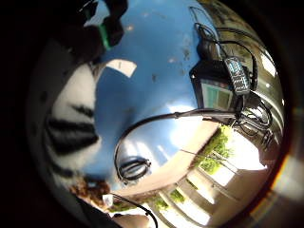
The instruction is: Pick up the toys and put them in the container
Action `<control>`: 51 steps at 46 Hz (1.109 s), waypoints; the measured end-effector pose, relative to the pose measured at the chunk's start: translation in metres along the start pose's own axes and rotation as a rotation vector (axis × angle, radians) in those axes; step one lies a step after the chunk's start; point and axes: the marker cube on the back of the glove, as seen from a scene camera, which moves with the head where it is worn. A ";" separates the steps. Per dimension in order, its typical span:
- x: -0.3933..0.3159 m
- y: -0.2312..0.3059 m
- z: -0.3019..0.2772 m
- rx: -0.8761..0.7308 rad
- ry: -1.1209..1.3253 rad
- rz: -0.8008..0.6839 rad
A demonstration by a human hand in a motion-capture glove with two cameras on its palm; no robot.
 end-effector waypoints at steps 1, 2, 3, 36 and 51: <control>0.000 0.000 0.001 0.025 -0.013 0.001; 0.000 0.000 0.002 0.048 -0.026 0.000; 0.000 0.000 0.003 0.069 -0.041 -0.003; -0.073 0.113 -0.229 0.385 -0.041 -0.090; -0.195 0.189 -0.344 0.540 -0.063 -0.205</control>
